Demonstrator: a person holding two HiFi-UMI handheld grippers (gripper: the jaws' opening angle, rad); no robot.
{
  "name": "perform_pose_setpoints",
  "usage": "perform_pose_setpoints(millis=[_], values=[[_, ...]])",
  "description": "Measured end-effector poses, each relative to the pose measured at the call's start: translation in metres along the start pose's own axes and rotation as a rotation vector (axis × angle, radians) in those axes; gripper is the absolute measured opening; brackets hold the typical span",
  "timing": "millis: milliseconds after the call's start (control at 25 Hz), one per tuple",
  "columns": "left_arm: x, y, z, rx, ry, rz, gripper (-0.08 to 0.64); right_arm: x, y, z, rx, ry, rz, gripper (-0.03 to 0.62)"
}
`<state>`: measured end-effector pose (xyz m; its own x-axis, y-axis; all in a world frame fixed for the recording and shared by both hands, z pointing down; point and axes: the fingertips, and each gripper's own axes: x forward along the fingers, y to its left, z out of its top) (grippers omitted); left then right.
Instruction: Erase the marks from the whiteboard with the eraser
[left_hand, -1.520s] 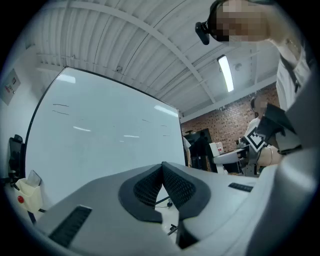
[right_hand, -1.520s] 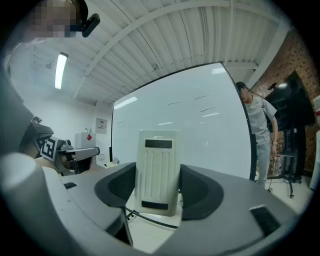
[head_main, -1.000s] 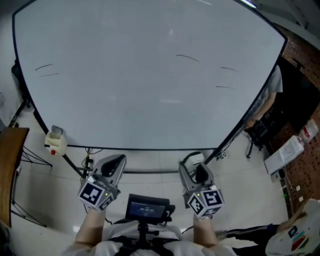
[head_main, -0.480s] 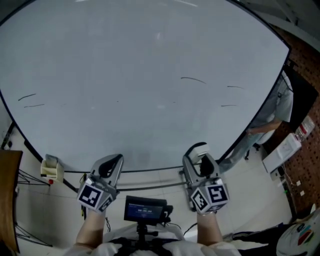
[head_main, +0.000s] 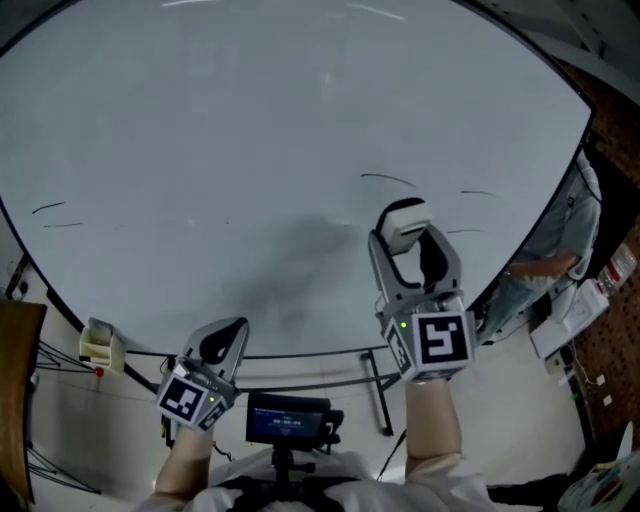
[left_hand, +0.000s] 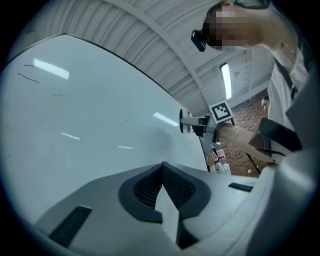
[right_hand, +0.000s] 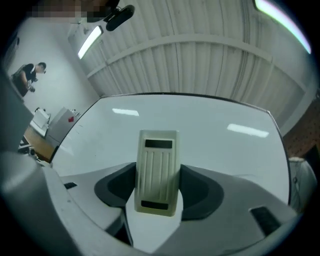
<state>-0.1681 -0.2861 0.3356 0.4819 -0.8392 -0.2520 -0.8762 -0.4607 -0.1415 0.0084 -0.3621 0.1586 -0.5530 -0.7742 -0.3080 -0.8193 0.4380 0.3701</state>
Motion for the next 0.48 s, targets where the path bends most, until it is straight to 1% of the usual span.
perform_pose_setpoints(millis=[80, 200, 320, 480], values=[[0.004, -0.001, -0.004, -0.003, 0.008, -0.001, 0.005, 0.018, 0.004, 0.017, -0.08, -0.025, -0.006, 0.262], [0.01, 0.001, -0.009, -0.011, 0.017, 0.003, 0.005, 0.038, 0.025, 0.029, -0.183, -0.027, 0.019, 0.261], [0.013, 0.004, -0.011, -0.016, 0.016, 0.007, 0.005, 0.054, 0.046, 0.029, -0.235, 0.008, 0.044, 0.261], [0.013, 0.011, -0.013, -0.029, 0.01, 0.012, 0.005, 0.071, 0.056, 0.032, -0.267, 0.018, 0.044, 0.262]])
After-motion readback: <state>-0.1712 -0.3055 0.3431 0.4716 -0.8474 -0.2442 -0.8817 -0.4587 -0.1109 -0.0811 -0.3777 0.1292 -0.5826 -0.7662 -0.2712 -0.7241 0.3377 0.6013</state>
